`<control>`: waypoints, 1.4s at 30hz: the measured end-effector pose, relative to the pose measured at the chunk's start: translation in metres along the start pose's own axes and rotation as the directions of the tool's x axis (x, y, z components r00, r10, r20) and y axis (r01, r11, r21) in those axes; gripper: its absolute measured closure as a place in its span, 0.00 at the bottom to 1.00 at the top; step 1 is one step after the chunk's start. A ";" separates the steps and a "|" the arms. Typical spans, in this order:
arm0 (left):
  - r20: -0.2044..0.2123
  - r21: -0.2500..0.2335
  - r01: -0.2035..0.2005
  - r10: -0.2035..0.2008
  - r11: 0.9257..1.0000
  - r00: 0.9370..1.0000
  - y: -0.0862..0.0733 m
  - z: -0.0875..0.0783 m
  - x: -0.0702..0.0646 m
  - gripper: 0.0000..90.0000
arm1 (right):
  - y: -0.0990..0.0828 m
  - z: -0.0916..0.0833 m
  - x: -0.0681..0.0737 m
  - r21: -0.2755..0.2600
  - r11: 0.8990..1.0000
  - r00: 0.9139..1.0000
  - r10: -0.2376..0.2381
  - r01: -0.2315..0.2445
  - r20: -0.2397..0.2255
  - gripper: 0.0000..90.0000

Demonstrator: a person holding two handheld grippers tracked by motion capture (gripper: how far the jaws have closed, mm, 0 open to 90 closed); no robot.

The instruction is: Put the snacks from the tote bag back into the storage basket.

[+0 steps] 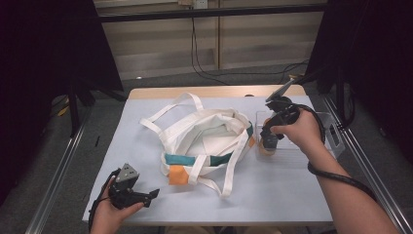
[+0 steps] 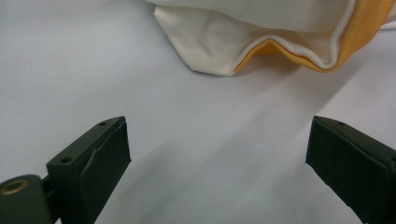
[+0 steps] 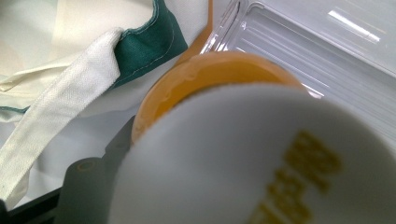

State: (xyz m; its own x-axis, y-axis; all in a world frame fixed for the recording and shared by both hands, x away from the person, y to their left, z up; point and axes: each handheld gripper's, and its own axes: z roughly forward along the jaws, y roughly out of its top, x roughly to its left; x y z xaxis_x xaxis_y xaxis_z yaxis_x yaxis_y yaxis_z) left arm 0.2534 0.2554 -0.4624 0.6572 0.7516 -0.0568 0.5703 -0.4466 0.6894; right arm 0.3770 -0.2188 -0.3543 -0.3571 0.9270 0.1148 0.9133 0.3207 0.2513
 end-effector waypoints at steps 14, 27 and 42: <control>0.001 0.016 -0.027 0.027 1.000 1.000 0.000 -0.001 0.001 0.07 | 0.001 0.004 0.001 0.003 1.000 1.000 -0.012 0.012 0.012 0.34; 0.001 0.012 -0.023 0.023 1.000 1.000 0.001 -0.001 0.001 0.07 | 0.000 0.009 0.003 0.014 1.000 1.000 -0.017 0.017 0.016 0.34; -0.001 0.013 -0.022 0.022 1.000 1.000 0.000 -0.001 0.001 0.07 | -0.001 0.016 0.003 0.018 1.000 1.000 -0.022 0.021 0.022 0.34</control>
State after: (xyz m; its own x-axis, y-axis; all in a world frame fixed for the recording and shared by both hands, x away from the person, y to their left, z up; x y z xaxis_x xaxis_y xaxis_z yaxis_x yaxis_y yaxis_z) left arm 0.2539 0.2565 -0.4614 0.6692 0.7420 -0.0414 0.5625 -0.4693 0.6807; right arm 0.3783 -0.2127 -0.3694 -0.3722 0.9240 0.0879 0.9090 0.3437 0.2360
